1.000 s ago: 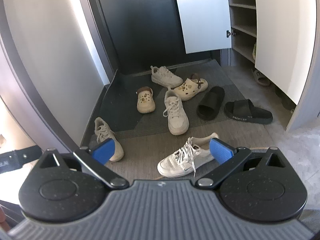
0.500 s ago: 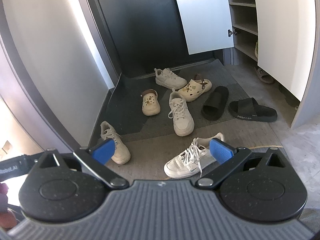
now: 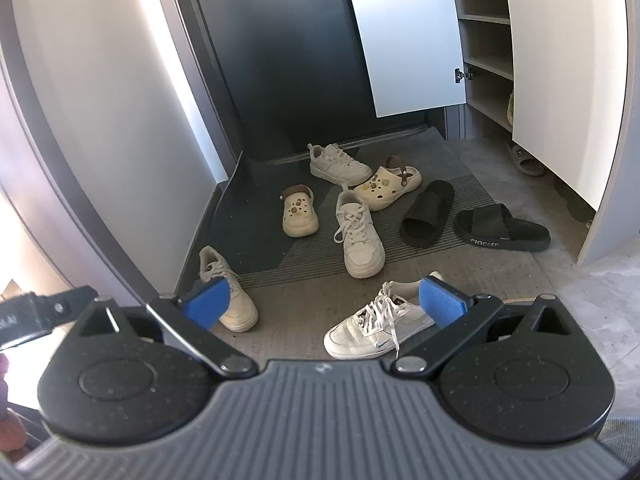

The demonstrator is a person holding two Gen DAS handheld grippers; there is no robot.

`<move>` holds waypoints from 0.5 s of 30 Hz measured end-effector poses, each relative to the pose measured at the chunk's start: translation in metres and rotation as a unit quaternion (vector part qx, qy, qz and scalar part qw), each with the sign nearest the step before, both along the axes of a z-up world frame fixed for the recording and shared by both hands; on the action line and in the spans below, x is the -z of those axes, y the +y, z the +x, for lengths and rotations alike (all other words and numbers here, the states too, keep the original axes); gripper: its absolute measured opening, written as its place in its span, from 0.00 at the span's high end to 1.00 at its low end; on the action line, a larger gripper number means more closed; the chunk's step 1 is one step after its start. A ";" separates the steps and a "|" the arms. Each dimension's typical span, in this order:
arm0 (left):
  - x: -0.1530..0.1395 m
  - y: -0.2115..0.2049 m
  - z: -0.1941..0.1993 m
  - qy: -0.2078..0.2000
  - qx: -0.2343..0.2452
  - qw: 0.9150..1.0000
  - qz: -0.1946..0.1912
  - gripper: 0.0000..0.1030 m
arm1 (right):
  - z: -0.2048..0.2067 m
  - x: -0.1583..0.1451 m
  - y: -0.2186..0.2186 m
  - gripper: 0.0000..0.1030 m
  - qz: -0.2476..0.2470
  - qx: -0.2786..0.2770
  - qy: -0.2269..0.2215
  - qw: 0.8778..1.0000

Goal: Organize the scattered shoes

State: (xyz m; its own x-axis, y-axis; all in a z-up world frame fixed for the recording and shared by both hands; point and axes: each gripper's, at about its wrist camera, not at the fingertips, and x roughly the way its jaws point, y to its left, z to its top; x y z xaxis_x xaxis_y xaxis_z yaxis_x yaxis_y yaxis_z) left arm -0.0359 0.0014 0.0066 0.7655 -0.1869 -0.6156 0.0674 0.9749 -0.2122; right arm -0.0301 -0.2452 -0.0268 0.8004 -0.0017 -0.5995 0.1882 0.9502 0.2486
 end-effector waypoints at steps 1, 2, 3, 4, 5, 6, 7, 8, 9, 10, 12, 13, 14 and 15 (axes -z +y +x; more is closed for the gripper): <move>0.000 0.000 -0.001 -0.002 -0.002 1.000 0.000 0.00 | 0.000 0.000 0.000 0.00 -0.001 0.001 -0.001 1.000; 0.000 0.000 -0.002 -0.004 -0.003 1.000 0.001 0.00 | -0.001 0.000 0.000 0.00 -0.001 0.001 -0.001 1.000; 0.001 0.000 -0.003 -0.004 -0.004 1.000 0.002 0.00 | -0.001 0.000 -0.001 0.00 -0.002 0.002 -0.002 1.000; 0.001 0.000 -0.003 -0.005 -0.005 1.000 0.003 0.00 | -0.002 0.000 -0.001 0.00 -0.002 0.002 -0.002 1.000; 0.002 0.000 -0.004 -0.004 -0.004 1.000 0.005 0.00 | -0.003 0.000 -0.002 0.00 -0.001 0.004 -0.002 1.000; 0.002 0.000 -0.004 -0.004 -0.004 1.000 0.006 0.00 | -0.005 0.001 -0.003 0.00 0.000 0.006 -0.002 1.000; 0.003 0.000 -0.004 -0.004 -0.004 1.000 0.008 0.00 | -0.005 0.001 -0.004 0.00 0.001 0.008 -0.002 1.000; 0.003 0.000 -0.004 -0.005 -0.004 1.000 0.009 0.00 | -0.006 0.001 -0.006 0.00 0.002 0.010 -0.002 1.000; 0.002 0.000 -0.005 -0.007 -0.003 1.000 0.009 0.00 | -0.006 0.000 -0.006 0.00 0.003 0.011 -0.002 1.000; 0.001 0.000 -0.006 -0.011 0.000 1.000 0.009 0.00 | -0.006 0.000 -0.007 0.00 0.004 0.012 -0.003 1.000; -0.001 0.001 -0.009 -0.023 0.007 1.000 0.002 0.00 | -0.007 0.000 -0.008 0.00 0.006 0.014 -0.005 1.000; -0.002 0.001 -0.010 -0.030 0.011 0.999 -0.002 0.00 | -0.007 0.000 -0.009 0.00 0.007 0.015 -0.006 1.000; -0.003 0.001 -0.012 -0.037 0.015 0.999 -0.006 0.00 | -0.008 0.000 -0.009 0.00 0.008 0.016 -0.007 1.000; -0.004 0.002 -0.013 -0.046 0.019 0.999 -0.011 0.00 | -0.009 -0.001 -0.010 0.00 0.010 0.017 -0.008 1.000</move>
